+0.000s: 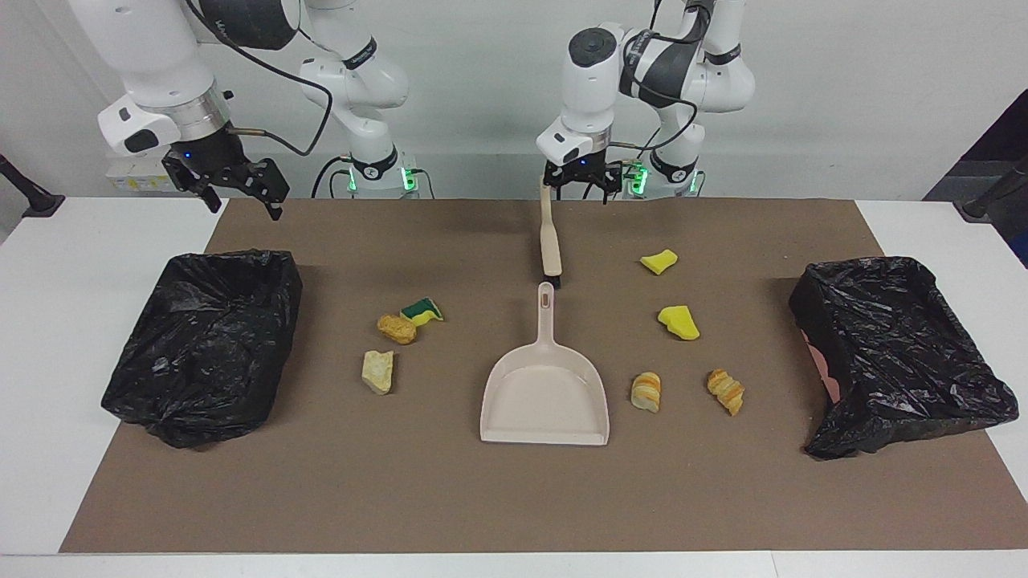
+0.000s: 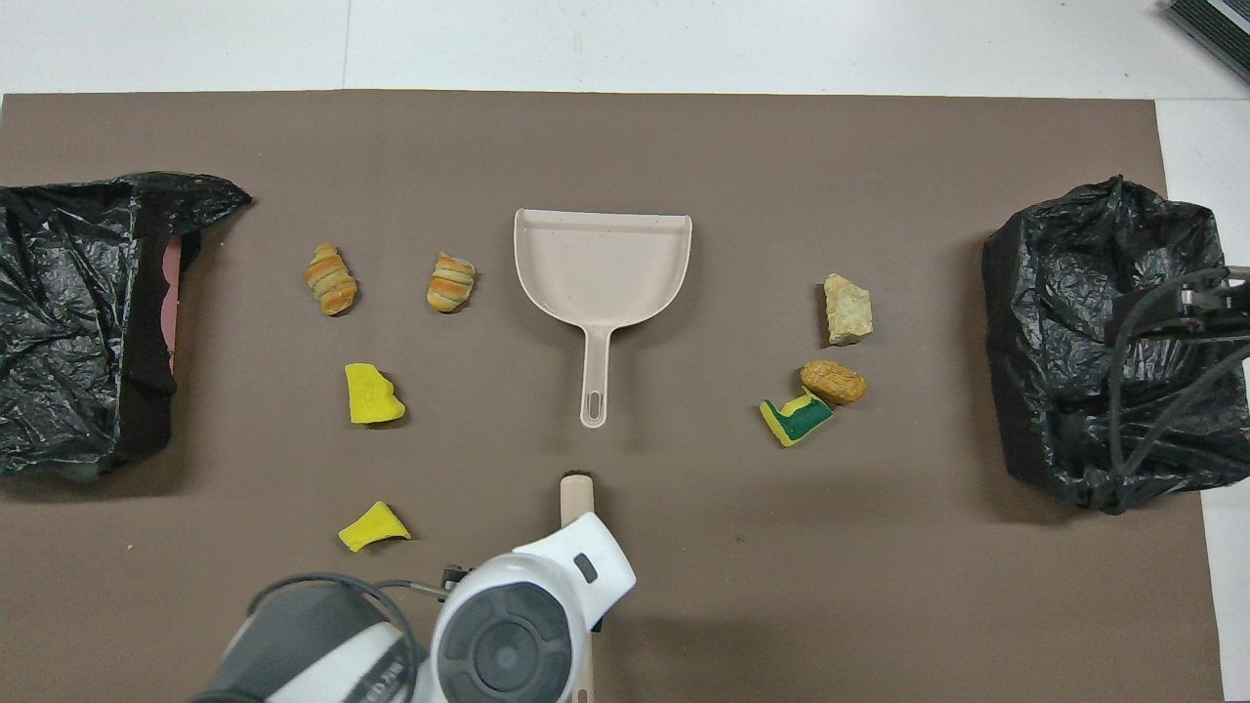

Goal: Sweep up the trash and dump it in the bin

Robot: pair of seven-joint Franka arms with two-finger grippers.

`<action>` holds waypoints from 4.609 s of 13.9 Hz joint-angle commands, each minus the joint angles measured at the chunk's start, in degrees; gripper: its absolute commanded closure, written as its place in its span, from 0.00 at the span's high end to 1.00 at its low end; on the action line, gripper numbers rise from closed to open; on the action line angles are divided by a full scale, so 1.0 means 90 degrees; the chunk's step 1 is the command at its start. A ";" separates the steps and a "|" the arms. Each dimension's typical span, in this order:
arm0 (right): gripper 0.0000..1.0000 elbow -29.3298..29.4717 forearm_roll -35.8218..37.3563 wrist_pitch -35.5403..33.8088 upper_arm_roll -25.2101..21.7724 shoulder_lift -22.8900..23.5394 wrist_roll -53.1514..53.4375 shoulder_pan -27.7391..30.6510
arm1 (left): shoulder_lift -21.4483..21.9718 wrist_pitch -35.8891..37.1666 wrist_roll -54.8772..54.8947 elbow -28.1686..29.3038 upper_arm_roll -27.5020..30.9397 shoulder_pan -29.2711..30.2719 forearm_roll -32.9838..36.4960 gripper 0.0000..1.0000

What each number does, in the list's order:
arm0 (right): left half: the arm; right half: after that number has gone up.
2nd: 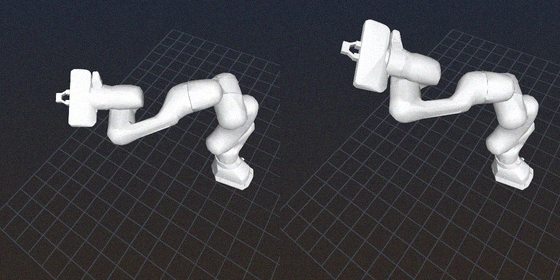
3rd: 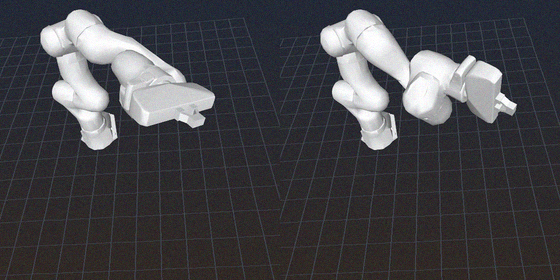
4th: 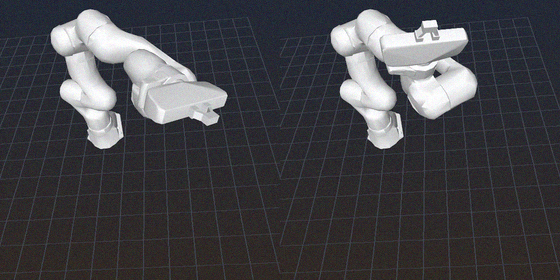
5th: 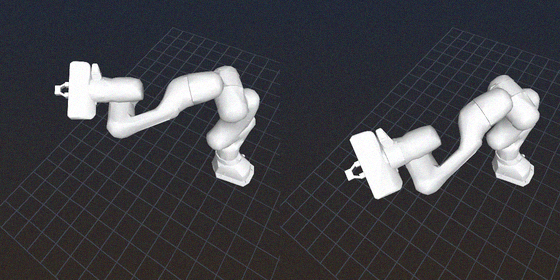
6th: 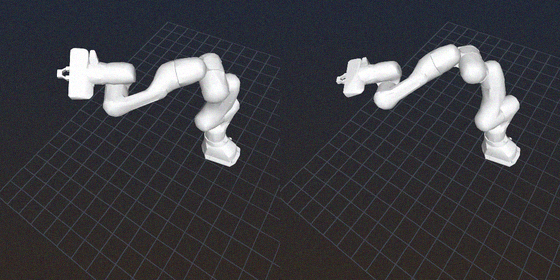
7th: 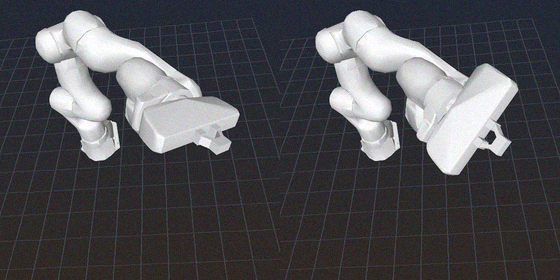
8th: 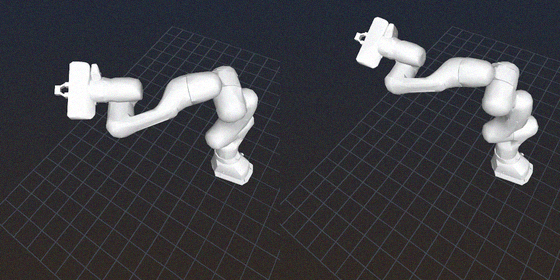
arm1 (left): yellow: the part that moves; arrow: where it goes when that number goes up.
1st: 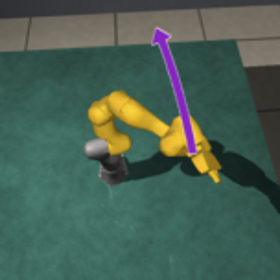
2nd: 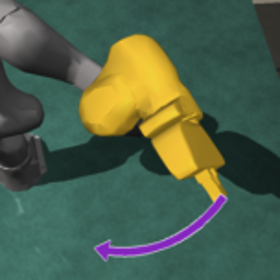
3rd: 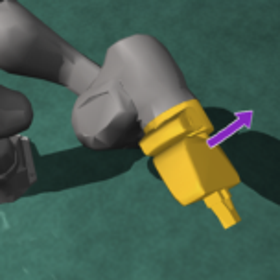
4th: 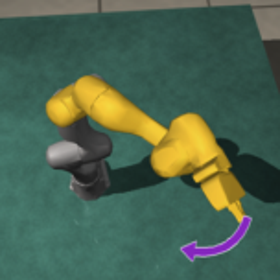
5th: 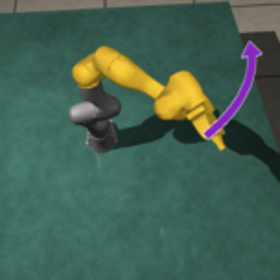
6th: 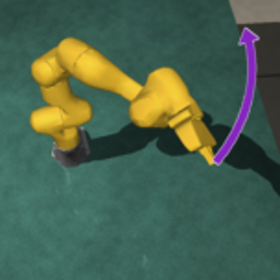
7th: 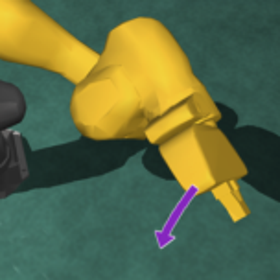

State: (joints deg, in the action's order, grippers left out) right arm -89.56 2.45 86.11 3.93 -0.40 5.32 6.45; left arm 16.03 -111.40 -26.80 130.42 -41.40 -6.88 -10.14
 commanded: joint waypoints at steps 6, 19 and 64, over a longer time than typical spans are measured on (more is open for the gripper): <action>1.00 -0.0382 -0.0369 0.0412 0.0315 -0.0035 0.0082 -0.0930 | 0.0045 -0.1167 -0.0470 0.1172 -0.1181 -0.0027 -0.1108 1.00; 1.00 -0.0049 -0.0272 0.2618 0.0344 0.2065 0.2814 -0.2933 | -0.0013 -0.1178 -0.0323 0.1232 -0.1132 -0.0076 -0.1403 0.00; 0.00 -0.0654 0.0331 0.1379 0.0344 0.1598 -0.6466 -0.2475 | -0.2494 -0.0582 0.3358 -0.1415 0.4962 0.0159 0.2034 0.00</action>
State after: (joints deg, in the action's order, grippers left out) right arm -92.25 3.65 98.13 6.64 16.62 -45.58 -16.88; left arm -7.69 -117.80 2.91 116.85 3.31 -5.48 7.12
